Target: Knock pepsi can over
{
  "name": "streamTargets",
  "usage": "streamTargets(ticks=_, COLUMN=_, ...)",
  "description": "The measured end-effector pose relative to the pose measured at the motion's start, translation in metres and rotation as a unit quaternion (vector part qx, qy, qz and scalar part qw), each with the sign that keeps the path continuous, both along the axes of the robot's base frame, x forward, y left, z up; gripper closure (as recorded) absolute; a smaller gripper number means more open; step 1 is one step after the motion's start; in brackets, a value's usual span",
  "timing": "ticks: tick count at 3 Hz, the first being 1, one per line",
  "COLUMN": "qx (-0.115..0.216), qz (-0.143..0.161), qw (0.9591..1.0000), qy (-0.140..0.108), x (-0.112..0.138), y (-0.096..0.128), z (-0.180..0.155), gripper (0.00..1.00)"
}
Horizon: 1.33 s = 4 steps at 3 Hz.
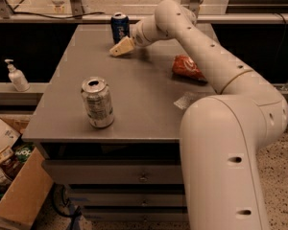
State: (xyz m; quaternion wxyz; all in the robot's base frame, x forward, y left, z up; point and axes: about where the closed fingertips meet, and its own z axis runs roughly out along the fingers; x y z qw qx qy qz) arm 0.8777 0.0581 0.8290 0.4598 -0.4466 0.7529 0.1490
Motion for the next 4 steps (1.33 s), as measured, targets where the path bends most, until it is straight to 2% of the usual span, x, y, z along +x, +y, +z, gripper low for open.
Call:
streamTargets(ticks=1, qx=0.0, qz=0.0, qw=1.0, qy=0.0, x=0.0, y=0.0, z=0.0, gripper=0.0)
streamTargets(ticks=2, qx=0.033, qz=0.012, qw=0.9993, qy=-0.008, x=0.006, y=0.0, z=0.018, gripper=0.0)
streamTargets(ticks=3, qx=0.088, qz=0.03, qw=0.9951, qy=-0.035, x=0.011, y=0.001, z=0.059, gripper=0.0)
streamTargets(ticks=4, qx=0.119, qz=0.034, qw=0.9912, qy=-0.048, x=0.014, y=0.0, z=0.082, gripper=0.0)
